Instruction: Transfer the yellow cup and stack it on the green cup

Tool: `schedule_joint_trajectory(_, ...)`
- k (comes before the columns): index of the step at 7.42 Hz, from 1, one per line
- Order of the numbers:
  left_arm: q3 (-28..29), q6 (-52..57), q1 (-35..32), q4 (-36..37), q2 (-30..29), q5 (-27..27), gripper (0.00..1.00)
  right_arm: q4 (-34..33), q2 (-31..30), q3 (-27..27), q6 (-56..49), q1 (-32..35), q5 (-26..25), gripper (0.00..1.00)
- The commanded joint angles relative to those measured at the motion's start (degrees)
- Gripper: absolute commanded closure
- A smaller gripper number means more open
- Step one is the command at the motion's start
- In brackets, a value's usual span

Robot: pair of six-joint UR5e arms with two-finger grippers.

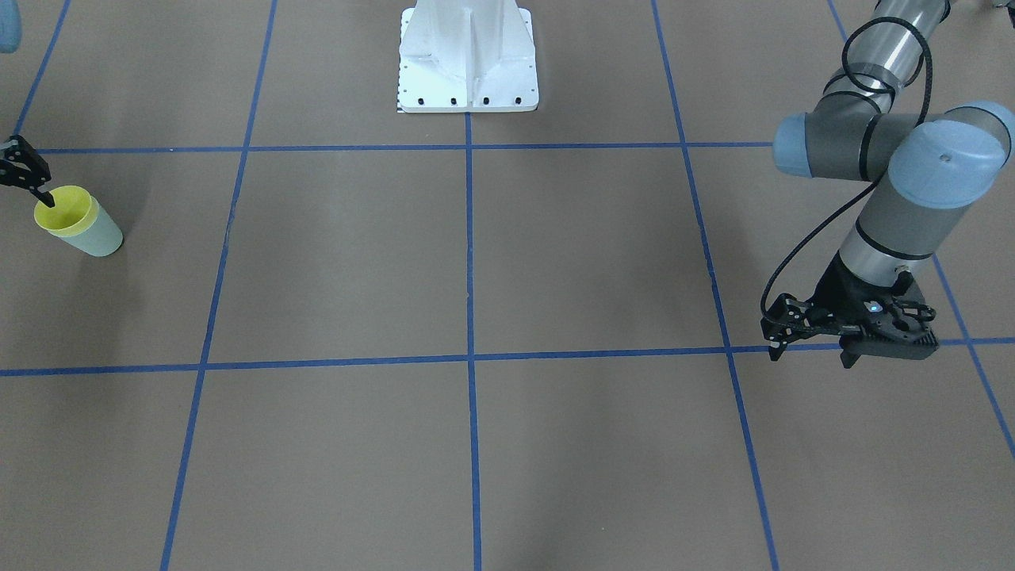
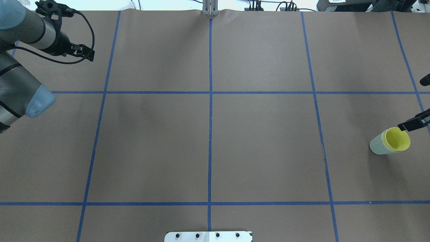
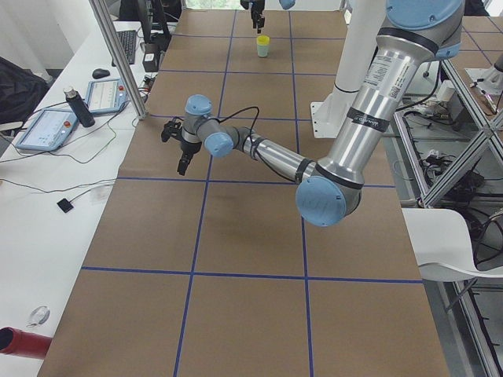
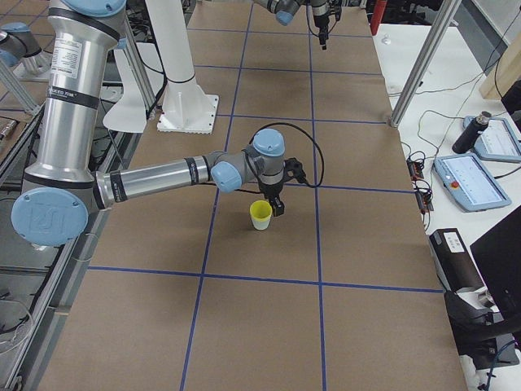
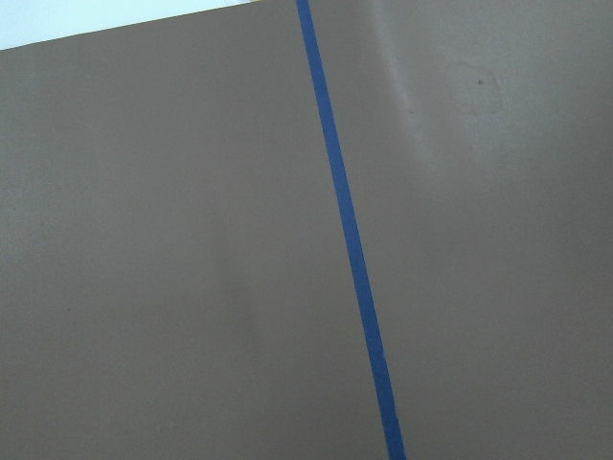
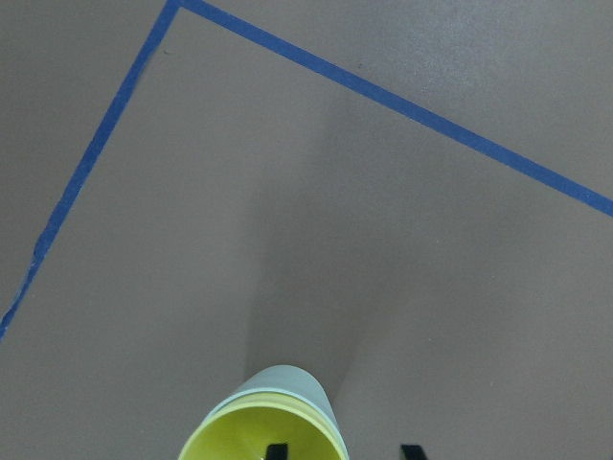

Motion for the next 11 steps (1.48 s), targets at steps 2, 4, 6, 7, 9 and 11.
schedule_joint_trajectory(2, -0.27, 13.92, -8.26, 9.19, -0.09, -5.02, 0.00, -0.74, -0.26, -0.76, 0.32, 2.46, -0.49, 0.01)
schedule_joint_trajectory(4, -0.01, 31.52, -15.38, 17.37, 0.00, -5.21, 0.00, 0.04, 1.57, -2.43, 0.06, 5.62, -1.02, 0.01)
schedule_joint_trajectory(6, 0.51, 39.37, -19.71, 17.49, 4.38, -5.12, 0.00, 0.04, 2.12, -3.31, -0.56, 9.92, -0.85, 0.01)
schedule_joint_trajectory(7, 1.04, 40.85, -24.42, 17.06, 6.57, -7.29, 0.00, -0.04, 1.76, -3.66, -0.65, 11.77, -0.93, 0.01)
schedule_joint_trajectory(9, 0.96, 42.28, -26.83, 14.08, 12.89, -12.50, 0.00, -0.65, 2.81, -7.17, 0.23, 14.32, -0.33, 0.01)
schedule_joint_trajectory(11, 1.84, 41.66, -26.93, 10.91, 16.93, -12.32, 0.00, -7.10, 4.03, -8.67, 0.23, 22.02, 4.04, 0.01)
